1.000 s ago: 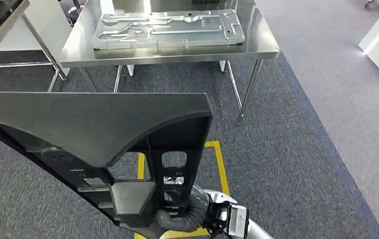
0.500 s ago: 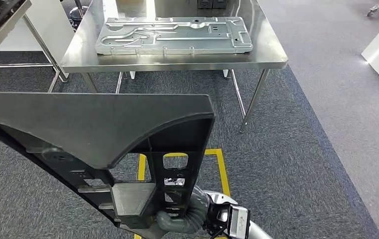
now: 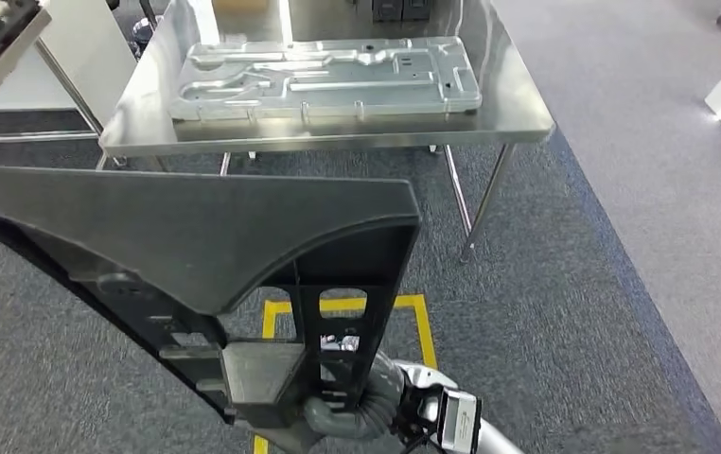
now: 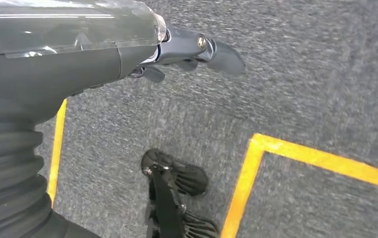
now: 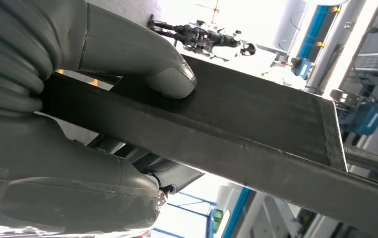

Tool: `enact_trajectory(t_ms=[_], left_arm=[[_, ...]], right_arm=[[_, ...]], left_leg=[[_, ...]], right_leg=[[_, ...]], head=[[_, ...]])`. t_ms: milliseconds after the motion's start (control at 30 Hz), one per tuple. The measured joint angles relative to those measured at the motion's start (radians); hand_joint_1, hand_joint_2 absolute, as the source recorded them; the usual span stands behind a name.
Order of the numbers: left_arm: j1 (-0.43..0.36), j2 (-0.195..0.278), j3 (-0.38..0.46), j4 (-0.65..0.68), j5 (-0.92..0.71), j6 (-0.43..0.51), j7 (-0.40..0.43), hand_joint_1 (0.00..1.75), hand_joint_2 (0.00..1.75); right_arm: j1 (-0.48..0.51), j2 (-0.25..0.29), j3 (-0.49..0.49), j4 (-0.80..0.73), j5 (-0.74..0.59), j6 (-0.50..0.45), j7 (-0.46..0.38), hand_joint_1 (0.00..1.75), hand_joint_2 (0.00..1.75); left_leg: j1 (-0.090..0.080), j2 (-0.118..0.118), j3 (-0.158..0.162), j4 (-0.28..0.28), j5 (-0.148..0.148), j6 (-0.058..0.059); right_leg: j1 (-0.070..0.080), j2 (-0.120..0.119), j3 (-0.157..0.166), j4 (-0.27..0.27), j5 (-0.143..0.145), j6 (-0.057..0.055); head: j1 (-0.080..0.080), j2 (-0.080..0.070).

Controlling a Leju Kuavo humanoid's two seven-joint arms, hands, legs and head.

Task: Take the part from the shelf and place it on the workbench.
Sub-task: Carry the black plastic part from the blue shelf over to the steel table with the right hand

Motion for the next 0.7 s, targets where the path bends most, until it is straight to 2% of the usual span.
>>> enact_trajectory(t_ms=[33,100,133,167,200,267,300,333,367,433,467,500,533,600,633,667,700], left_arm=[[-0.001,0.000,0.000,0.000,0.000,0.000,0.000,0.00,1.75],[0.000,0.001,0.000,0.000,-0.001,-0.001,-0.001,0.00,1.75],[0.002,0.001,0.000,0.000,-0.001,-0.001,-0.001,0.00,1.75],[0.004,0.001,0.000,0.000,-0.003,-0.002,-0.001,0.00,1.75],[0.006,0.001,0.000,0.000,-0.006,-0.003,-0.002,0.00,1.75],[0.007,0.002,0.001,0.000,-0.011,-0.006,-0.005,0.00,1.75],[0.006,0.003,0.001,0.000,-0.015,-0.007,-0.006,0.00,1.75],[0.006,0.003,0.002,0.000,-0.017,-0.008,-0.007,0.00,1.75],[0.005,0.004,0.002,-0.001,-0.019,-0.008,-0.008,0.00,1.75],[0.004,0.003,0.004,-0.001,-0.022,-0.010,-0.010,0.00,1.75],[0.004,0.003,0.005,-0.001,-0.024,-0.010,-0.010,0.00,1.75],[0.003,0.003,0.006,-0.001,-0.026,-0.010,-0.010,0.00,1.75],[0.003,0.003,0.007,-0.001,-0.028,-0.011,-0.011,0.00,1.75],[0.003,0.003,0.008,-0.001,-0.032,-0.012,-0.011,0.00,1.75],[0.004,0.003,0.009,-0.001,-0.034,-0.013,-0.011,0.00,1.75],[0.005,0.003,0.010,-0.001,-0.035,-0.013,-0.011,0.00,1.75],[0.006,0.003,0.011,-0.001,-0.037,-0.014,-0.011,0.00,1.75]], right_arm=[[0.000,0.000,0.000,0.000,0.000,0.000,0.000,1.68,1.75],[0.001,0.000,0.000,0.000,0.002,0.001,0.000,1.68,1.75],[0.002,0.000,0.000,0.000,0.005,0.002,0.000,1.68,1.75],[0.004,0.000,0.000,0.001,0.008,0.003,0.000,1.68,1.75],[0.005,0.000,-0.001,0.002,0.011,0.003,0.000,1.68,1.75],[0.005,0.000,-0.001,0.003,0.015,-0.002,0.000,1.68,1.75],[0.005,0.000,-0.001,0.004,0.017,-0.009,0.000,1.68,1.75],[0.005,-0.001,-0.001,0.004,0.022,-0.018,0.000,1.68,1.75],[0.005,-0.001,-0.001,0.005,0.027,-0.027,0.000,1.68,1.75],[0.003,-0.002,-0.001,0.006,0.030,-0.043,0.000,1.68,1.75],[0.002,-0.003,-0.001,0.006,0.026,-0.047,0.000,1.68,1.75],[0.001,-0.003,-0.002,0.006,0.019,-0.050,0.000,1.68,1.75],[0.000,-0.004,-0.002,0.005,0.013,-0.052,0.000,1.68,1.75],[0.002,-0.007,-0.004,0.005,0.005,-0.053,0.000,1.68,1.75],[0.004,-0.008,-0.005,0.005,0.003,-0.051,0.000,1.68,1.75],[0.006,-0.010,-0.006,0.005,0.002,-0.049,0.000,1.68,1.75],[0.007,-0.012,-0.007,0.005,0.002,-0.048,0.000,1.68,1.75]], left_leg=[[0.001,0.001,-0.039,0.065,-0.016,-0.003],[0.002,0.002,-0.125,0.178,-0.074,-0.009],[0.002,0.002,-0.154,0.200,-0.096,-0.010],[0.002,0.002,-0.168,0.189,-0.098,-0.009],[0.001,0.002,-0.167,0.146,-0.072,-0.007],[-0.002,0.016,-0.142,0.015,0.031,0.004],[-0.005,0.025,-0.131,-0.034,0.066,0.010],[-0.008,0.033,-0.125,-0.061,0.086,0.017],[-0.009,0.034,-0.121,-0.073,0.090,0.023],[-0.005,0.023,-0.099,-0.083,0.092,0.034],[-0.002,0.018,-0.086,-0.089,0.095,0.039],[0.000,0.015,-0.075,-0.091,0.094,0.043],[0.001,0.013,-0.067,-0.094,0.091,0.045],[0.001,0.008,-0.057,-0.094,0.078,0.047],[0.001,0.006,-0.050,-0.094,0.070,0.046],[0.002,0.004,-0.041,-0.094,0.061,0.044],[0.002,0.002,-0.028,-0.094,0.052,0.041]], right_leg=[[-0.001,-0.001,0.011,-0.004,-0.008,-0.004],[-0.001,-0.002,0.029,-0.005,-0.025,-0.008],[-0.001,-0.001,0.040,-0.005,-0.034,-0.009],[0.000,0.000,0.052,-0.005,-0.044,-0.009],[0.000,0.000,0.066,-0.005,-0.054,-0.008],[0.004,-0.003,0.092,-0.004,-0.075,-0.005],[0.006,-0.004,0.102,-0.003,-0.085,-0.001],[0.007,-0.006,0.109,-0.006,-0.094,0.004],[0.009,-0.007,0.116,-0.002,-0.097,0.011],[0.009,-0.010,0.129,0.008,-0.100,0.025],[0.009,-0.009,0.125,0.032,-0.101,0.031],[0.007,-0.008,0.108,0.069,-0.110,0.036],[0.004,-0.006,0.074,0.123,-0.127,0.040],[-0.002,-0.005,-0.015,0.240,-0.177,0.049],[-0.005,-0.005,-0.052,0.273,-0.195,0.052],[-0.008,-0.005,-0.073,0.274,-0.195,0.055],[-0.010,-0.005,-0.077,0.242,-0.172,0.056]], head=[[0.000,0.000],[0.000,0.000],[0.000,0.000],[0.000,0.000],[0.000,0.000],[0.000,0.000],[0.000,0.000],[0.000,0.000],[0.000,0.000],[0.000,0.000],[0.000,0.000],[0.000,0.000],[0.000,0.000],[0.000,0.000],[0.000,0.000],[0.000,0.000],[0.000,0.000]])
